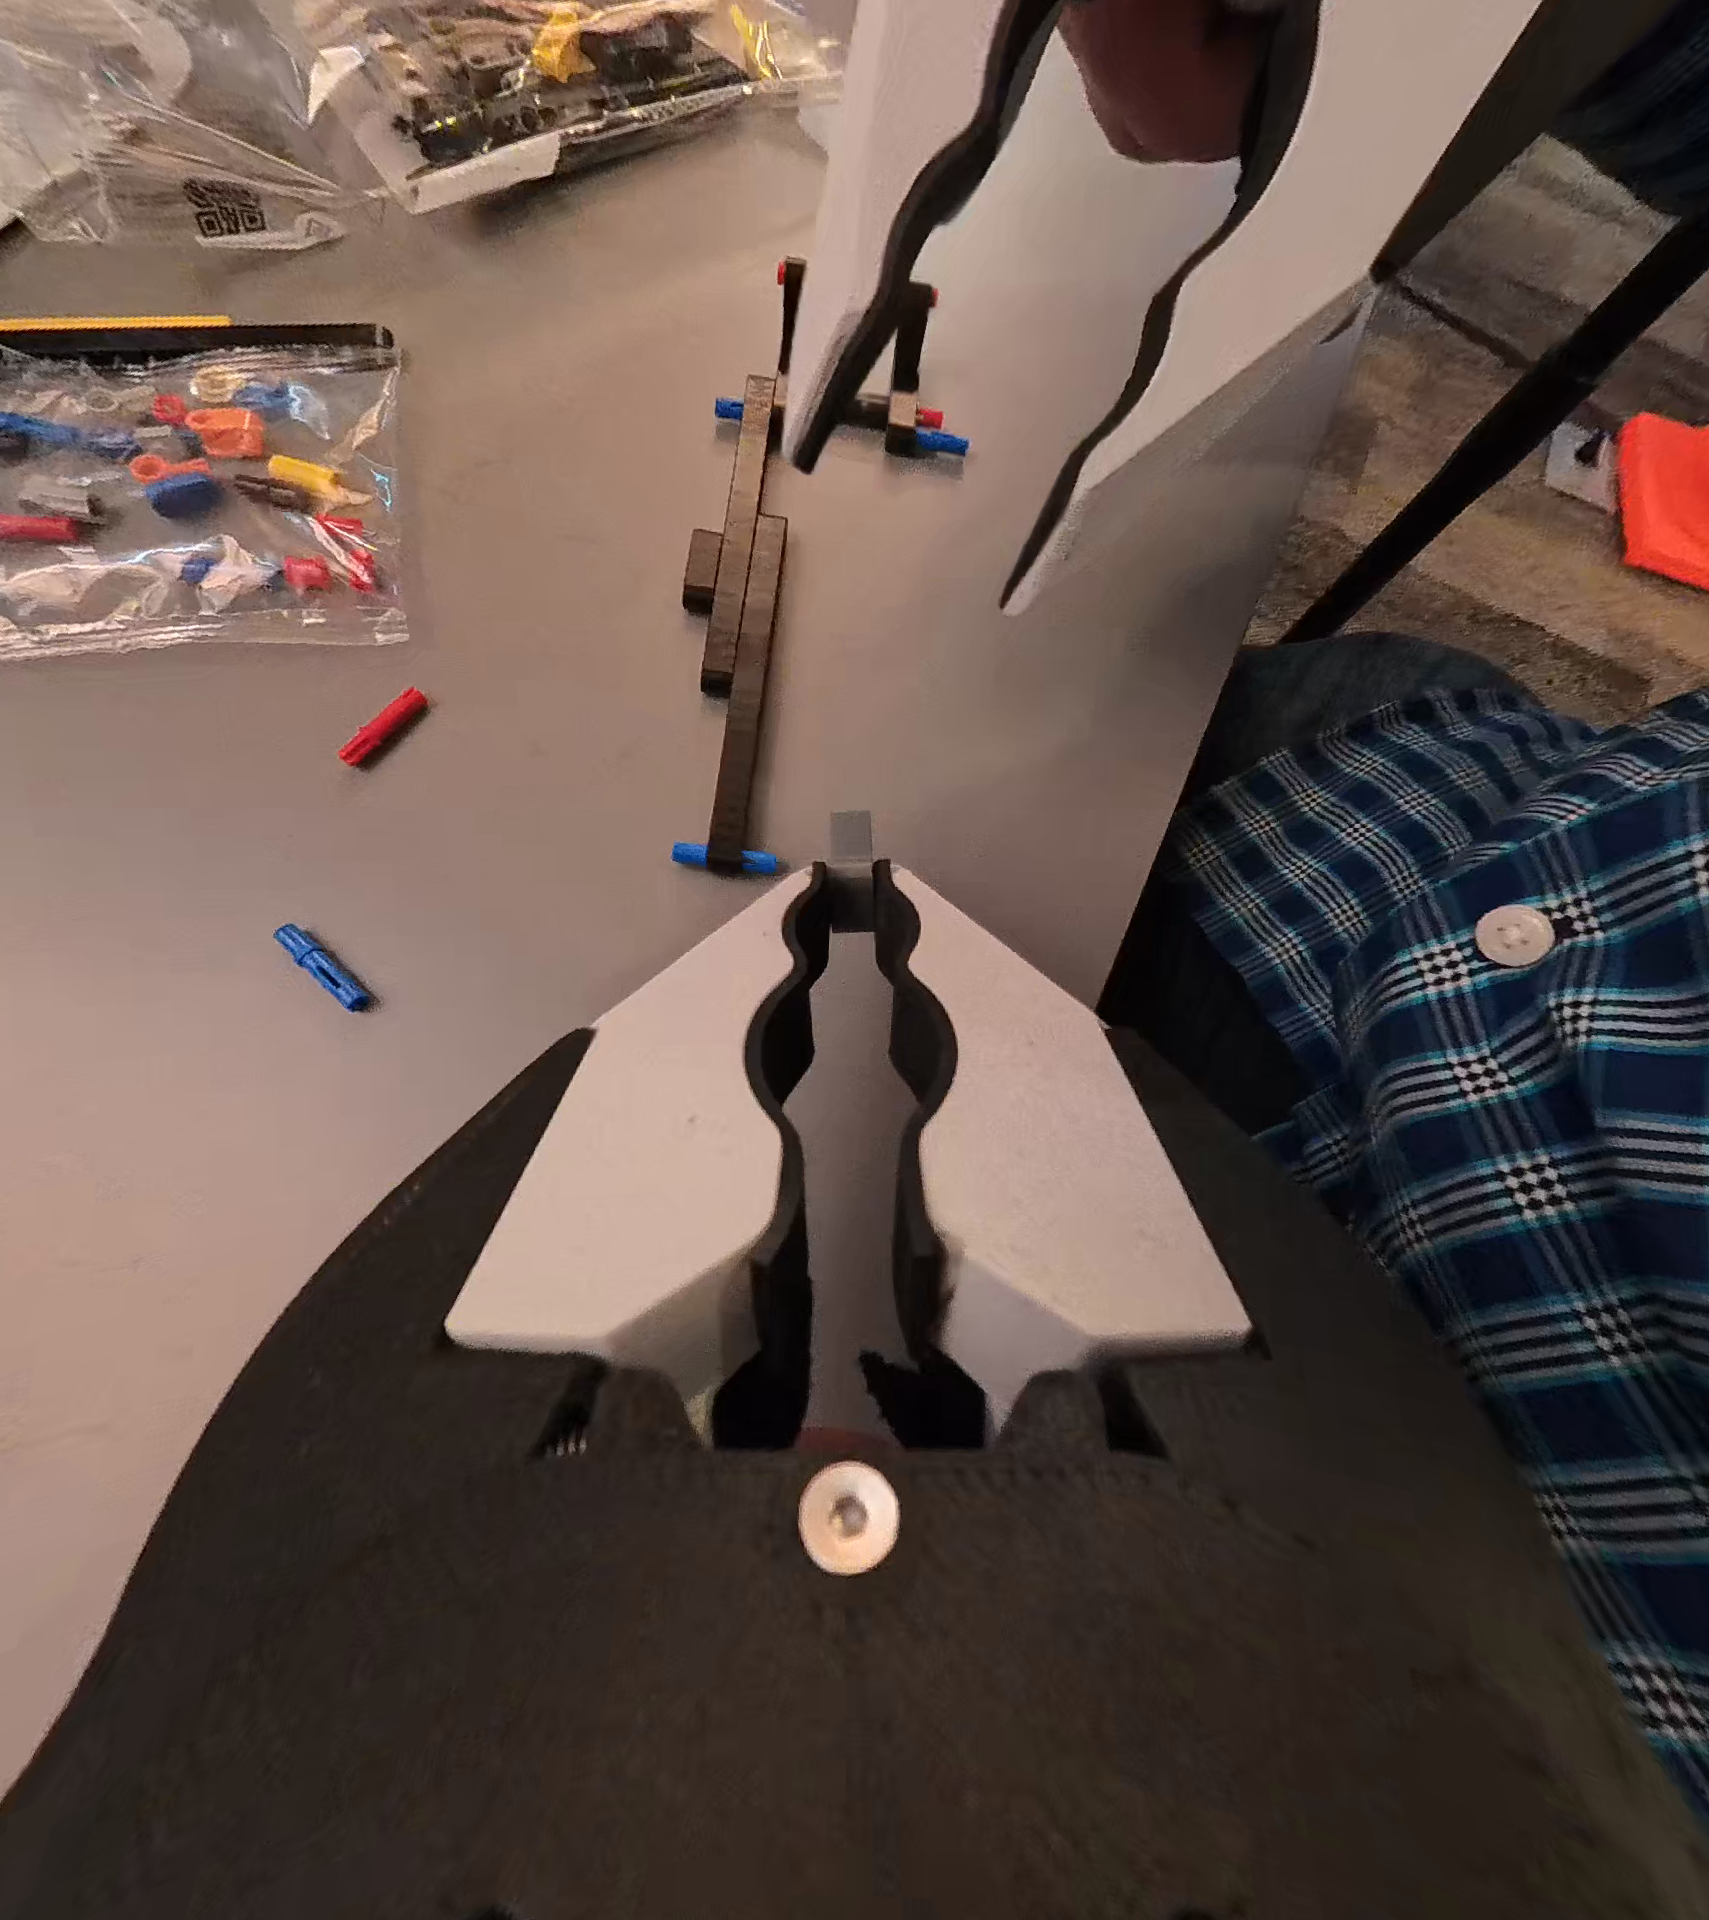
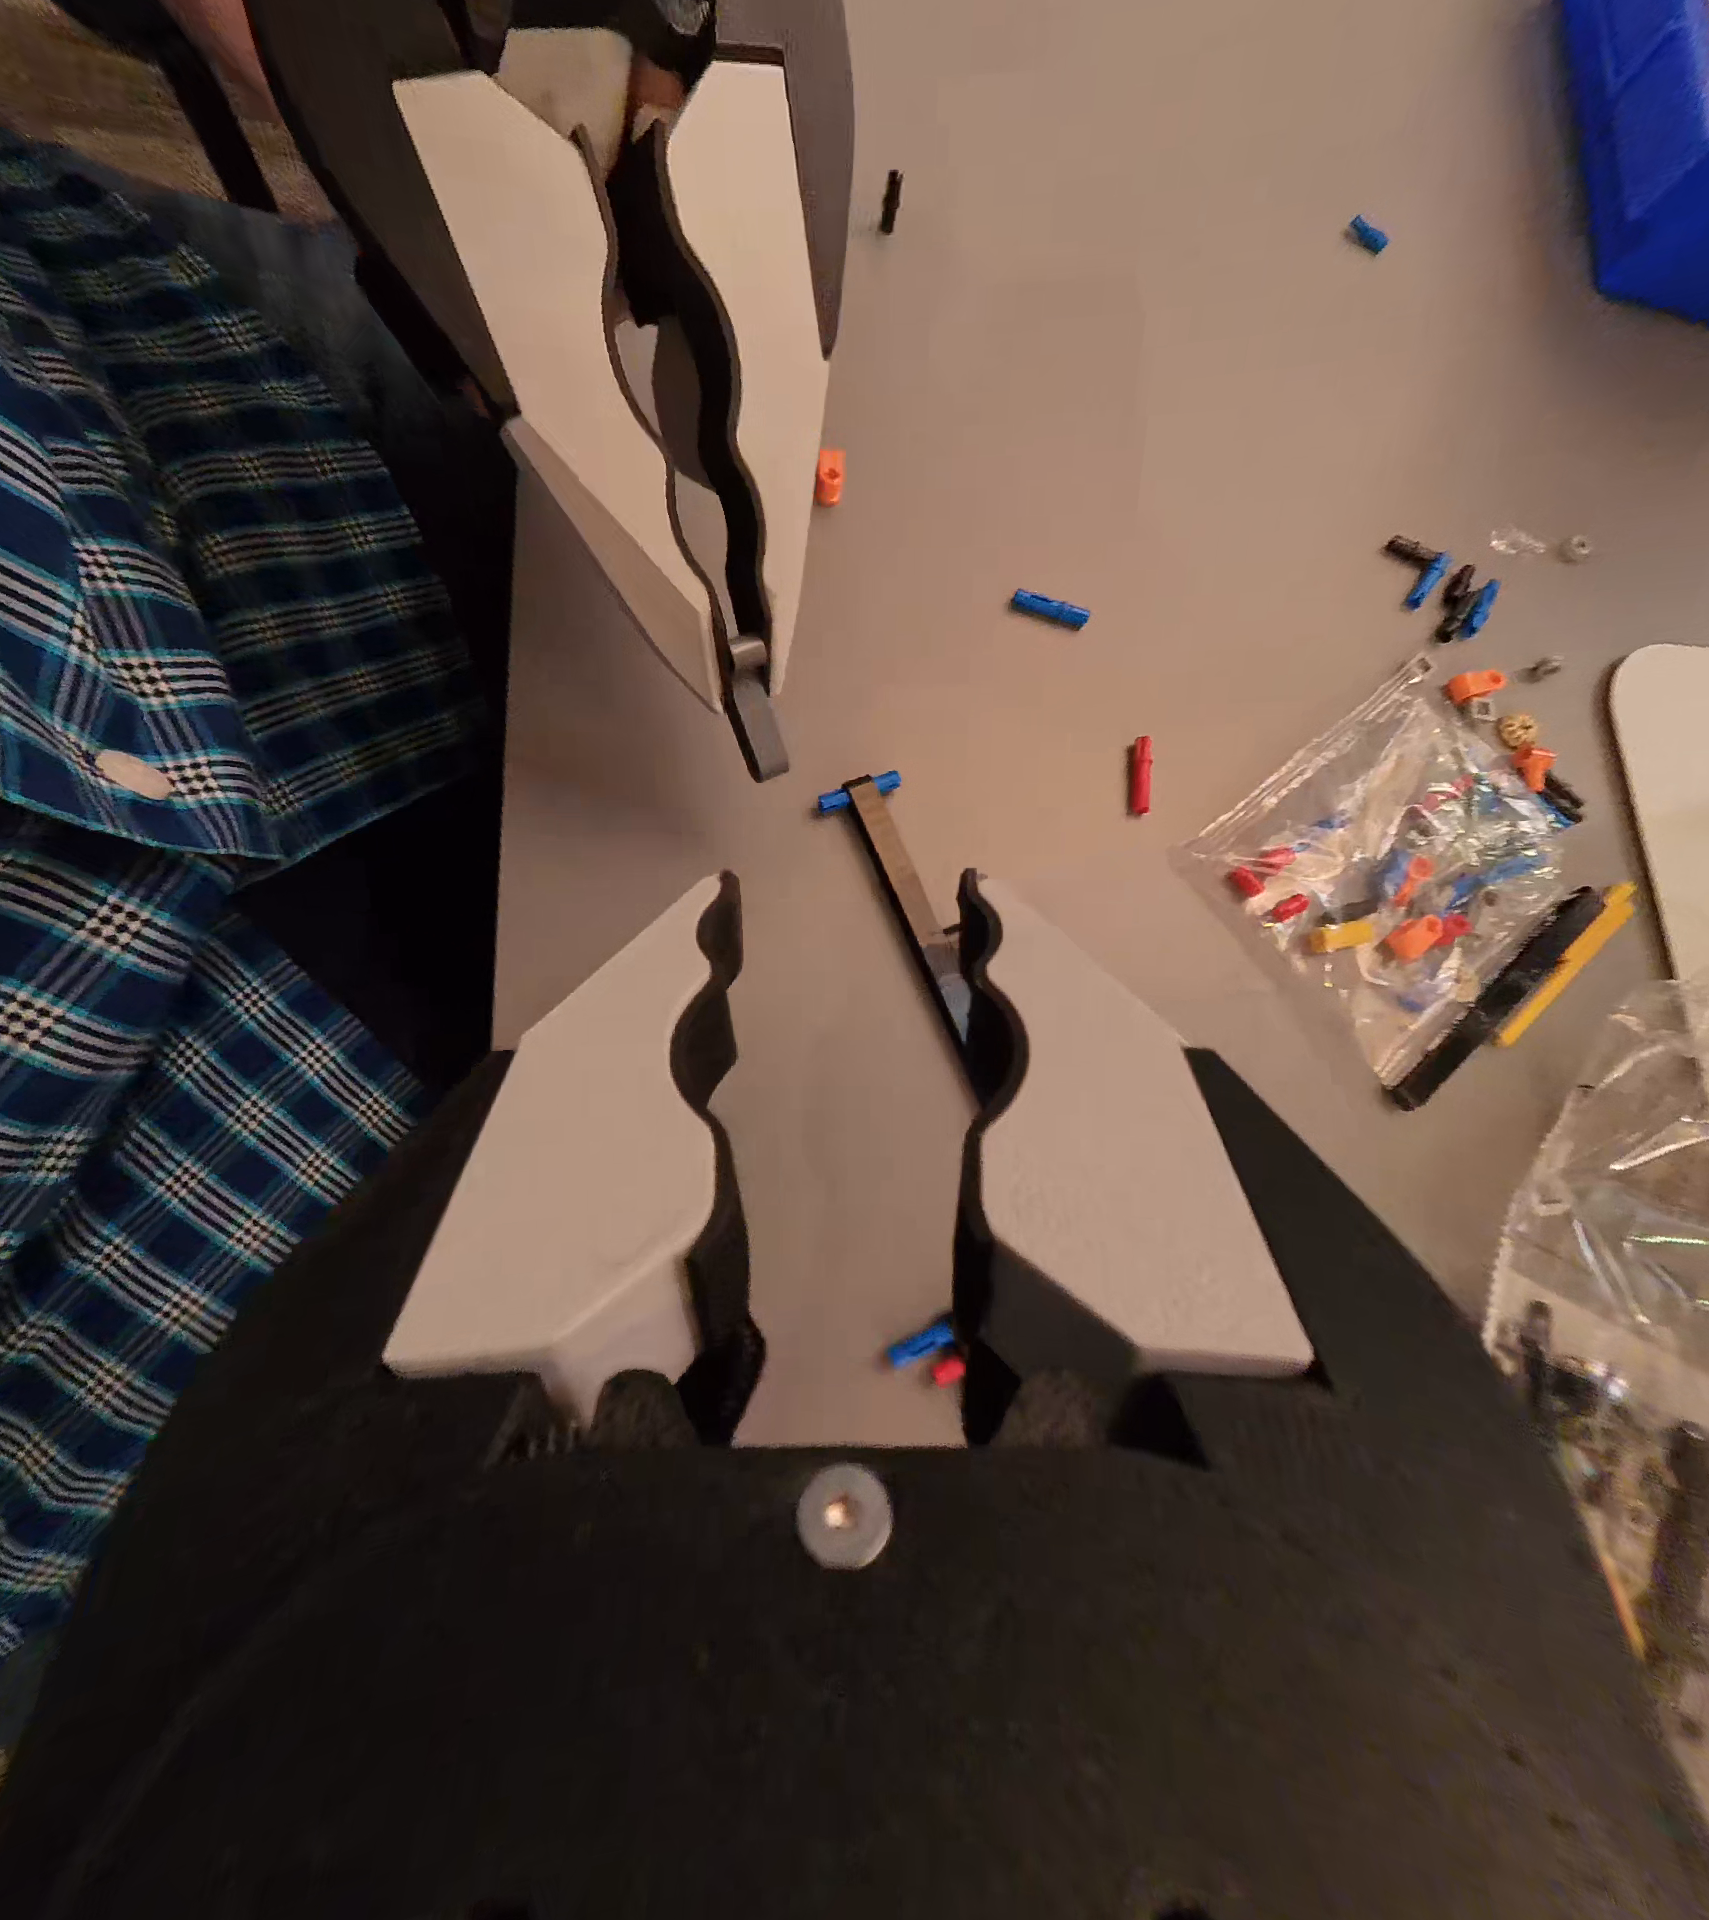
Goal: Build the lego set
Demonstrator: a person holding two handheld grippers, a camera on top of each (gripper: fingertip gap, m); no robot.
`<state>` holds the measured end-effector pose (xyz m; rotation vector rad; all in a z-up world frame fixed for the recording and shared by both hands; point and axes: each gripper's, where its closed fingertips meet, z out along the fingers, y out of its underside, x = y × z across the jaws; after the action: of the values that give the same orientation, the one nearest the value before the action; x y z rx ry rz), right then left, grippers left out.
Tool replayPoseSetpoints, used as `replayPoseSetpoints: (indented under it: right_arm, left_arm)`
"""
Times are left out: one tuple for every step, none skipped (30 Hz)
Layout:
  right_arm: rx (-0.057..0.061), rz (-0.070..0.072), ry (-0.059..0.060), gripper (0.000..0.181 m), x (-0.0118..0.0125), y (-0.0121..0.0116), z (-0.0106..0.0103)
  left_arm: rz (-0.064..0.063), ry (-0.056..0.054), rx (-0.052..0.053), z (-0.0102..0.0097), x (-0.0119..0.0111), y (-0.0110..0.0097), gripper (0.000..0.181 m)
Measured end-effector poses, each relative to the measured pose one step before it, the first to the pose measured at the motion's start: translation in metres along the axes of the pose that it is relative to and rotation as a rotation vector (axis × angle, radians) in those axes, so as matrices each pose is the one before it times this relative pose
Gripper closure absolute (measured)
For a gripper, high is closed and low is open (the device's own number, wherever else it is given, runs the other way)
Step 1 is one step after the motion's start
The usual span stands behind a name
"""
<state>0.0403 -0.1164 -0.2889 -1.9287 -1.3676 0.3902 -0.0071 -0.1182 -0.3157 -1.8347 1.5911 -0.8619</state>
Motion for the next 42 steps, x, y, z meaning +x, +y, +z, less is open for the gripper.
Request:
replayPoseSetpoints:
  right_arm:
    - [0.0041,0.0111,-0.0113,0.140,-0.00206,0.00025,0.00123]
    - [0.0014,0.0104,-0.0112,0.139,-0.00171,0.00065,0.00121]
    - [-0.0021,0.0063,-0.0078,0.140,-0.00126,0.00112,0.00122]
    - [-0.0043,0.0039,-0.0078,0.141,-0.00136,0.00146,0.00126]
    - [-0.0037,0.0056,-0.0102,0.141,-0.00165,0.00126,0.00144]
    - [-0.0006,0.0045,-0.0086,0.141,-0.00136,0.00076,0.00142]
    - [0.0007,0.0005,-0.0068,0.143,-0.00134,0.00057,0.00147]
    - [-0.0017,-0.0005,-0.0052,0.144,-0.00114,0.00054,0.00166]
    - [-0.0045,0.0007,-0.0022,0.144,-0.00063,0.00094,0.00190]
    - [-0.0056,0.0013,-0.0020,0.144,-0.00039,0.00096,0.00198]
    - [-0.0035,0.0044,-0.0049,0.145,-0.00057,0.00065,0.00176]
    - [0.0023,0.0137,-0.0078,0.146,-0.00060,-0.00050,0.00116]
    - [0.0109,0.0215,-0.0098,0.148,-0.00035,-0.00198,0.00037]
    - [0.0165,0.0216,-0.0133,0.150,-0.00085,-0.00279,-0.00031]
    - [0.0165,0.0192,-0.0149,0.150,-0.00117,-0.00280,-0.00056]
    - [0.0160,0.0172,-0.0121,0.150,-0.00070,-0.00249,-0.00094]
    - [0.0148,0.0150,-0.0075,0.150,-0.00026,-0.00219,-0.00121]
    - [0.0134,0.0120,-0.0035,0.150,0.00025,-0.00183,-0.00140]
    - [0.0128,0.0091,0.0002,0.150,0.00042,-0.00182,-0.00150]
    - [0.0102,0.0067,0.0022,0.150,0.00049,-0.00135,-0.00135]
    - [0.0086,0.0045,0.0022,0.150,0.00030,-0.00130,-0.00123]
    - [0.0088,0.0056,0.0016,0.150,0.00006,-0.00123,-0.00118]
    - [0.0079,0.0061,0.0038,0.150,0.00053,-0.00133,-0.00101]
    - [0.0063,0.0017,0.0074,0.150,0.00072,-0.00117,-0.00097]
    - [0.0050,-0.0034,0.0061,0.151,0.00029,-0.00110,-0.00068]
    - [0.0040,-0.0062,0.0053,0.151,-0.00014,-0.00110,-0.00035]
    - [0.0034,-0.0094,0.0052,0.152,-0.00035,-0.00091,-0.00001]
    - [-0.0035,-0.0105,0.0044,0.152,-0.00042,0.00015,0.00036]
    - [-0.0137,-0.0078,0.0065,0.152,0.00050,0.00198,0.00083]
    - [-0.0163,-0.0075,0.0100,0.152,0.00138,0.00264,0.00099]
    - [-0.0148,-0.0093,0.0091,0.152,0.00145,0.00274,0.00145]
    - [-0.0129,-0.0065,0.0042,0.151,0.00067,0.00241,0.00180]
    - [-0.0095,-0.0018,-0.0001,0.150,0.00027,0.00166,0.00218]
    - [-0.0072,-0.0021,-0.0013,0.149,0.00021,0.00107,0.00249]
    - [-0.0078,-0.0031,-0.0030,0.147,0.00009,0.00097,0.00278]
    - [-0.0106,0.0004,-0.0025,0.145,0.00049,0.00109,0.00300]
    - [-0.0132,0.0008,-0.0020,0.142,0.00067,0.00106,0.00304]
    - [-0.0116,-0.0013,-0.0017,0.140,0.00109,0.00094,0.00298]
    - [-0.0077,0.0004,-0.0049,0.139,0.00083,0.00064,0.00295]
    - [-0.0083,0.0043,-0.0088,0.138,0.00079,0.00082,0.00304]
    - [-0.0098,0.0037,-0.0083,0.136,0.00080,0.00081,0.00281]
    - [-0.0088,0.0007,-0.0070,0.136,0.00068,0.00066,0.00285]
  left_arm:
    - [0.0116,-0.0073,-0.0058,0.00149,0.00092,0.00130,0.175]
    - [0.0139,-0.0089,-0.0037,0.00140,0.00065,0.00102,0.176]
    - [0.0148,-0.0100,-0.0044,0.00148,0.00036,0.00094,0.176]
    - [0.0142,-0.0115,-0.0072,0.00160,-0.00009,0.00148,0.176]
    - [0.0152,-0.0142,-0.0051,0.00149,-0.00043,0.00120,0.176]
    - [0.0157,-0.0118,-0.0016,0.00143,-0.00030,0.00077,0.176]
    - [0.0130,-0.0073,-0.0017,0.00130,0.00003,0.00058,0.176]
    - [0.0104,-0.0101,-0.0032,0.00144,-0.00084,0.00066,0.176]
    - [0.0099,-0.0075,-0.0075,0.00176,-0.00078,0.00176,0.176]
    - [0.0018,0.0026,-0.0073,0.00186,0.00022,0.00183,0.176]
    - [-0.0242,0.0176,0.0016,0.00120,0.00132,0.00047,0.175]
    - [-0.0513,0.0274,0.0132,-0.00010,0.00119,-0.00155,0.176]
    - [-0.0690,0.0370,0.0212,-0.00129,0.00106,-0.00308,0.175]
    - [-0.0920,0.0512,0.0426,-0.00279,0.00158,-0.00655,0.176]
    - [-0.1180,0.0625,0.0547,-0.00380,0.00148,-0.00841,0.176]
    - [-0.1165,0.0608,0.0520,-0.00380,0.00077,-0.00802,0.176]
    - [-0.0890,0.0430,0.0472,-0.00375,-0.00054,-0.00709,0.176]
    - [-0.0531,0.0317,0.0316,-0.00297,0.00008,-0.00511,0.176]
    - [-0.0331,0.0215,0.0151,-0.00187,0.00035,-0.00278,0.176]
    - [-0.0221,0.0149,0.0115,-0.00115,0.00058,-0.00216,0.176]
    - [-0.0224,0.0179,0.0109,-0.00044,0.00147,-0.00188,0.176]
    - [-0.0276,0.0205,0.0091,0.00016,0.00174,-0.00123,0.176]
    - [-0.0228,0.0145,0.0062,0.00061,0.00099,-0.00060,0.176]
    - [-0.0129,0.0095,0.0024,0.00081,0.00069,0.00014,0.176]
    - [-0.0123,0.0127,0.0012,0.00104,0.00133,0.00040,0.176]
    - [-0.0104,0.0101,0.0038,0.00070,0.00121,-0.00007,0.176]
    - [-0.0003,0.0001,-0.0016,0.00044,0.00003,0.00064,0.176]
    - [0.0160,-0.0184,-0.0125,0.00025,-0.00194,0.00190,0.176]
    - [0.0331,-0.0329,-0.0171,-0.00018,-0.00324,0.00244,0.176]
    - [0.0470,-0.0435,-0.0280,-0.00017,-0.00416,0.00377,0.176]
    - [0.0617,-0.0533,-0.0381,0.00048,-0.00502,0.00554,0.176]
    - [0.0667,-0.0495,-0.0409,0.00115,-0.00407,0.00628,0.176]
    - [0.0649,-0.0415,-0.0394,0.00212,-0.00267,0.00644,0.176]
    - [0.0467,-0.0251,-0.0341,0.00277,-0.00059,0.00581,0.176]
    - [0.0224,-0.0089,-0.0121,0.00276,0.00097,0.00269,0.176]
    - [0.0191,-0.0166,-0.0080,0.00231,-0.00098,0.00204,0.176]
    - [0.0302,-0.0272,-0.0127,0.00203,-0.00288,0.00232,0.176]
    - [0.0329,-0.0264,-0.0153,0.00174,-0.00282,0.00218,0.176]
    - [0.0312,-0.0247,-0.0070,0.00121,-0.00235,0.00069,0.176]
    - [0.0312,-0.0214,-0.0065,0.00117,-0.00171,0.00071,0.175]
    - [0.0330,-0.0153,-0.0162,0.00160,-0.00079,0.00232,0.176]
    - [0.0252,-0.0118,-0.0132,0.00160,-0.00023,0.00221,0.175]
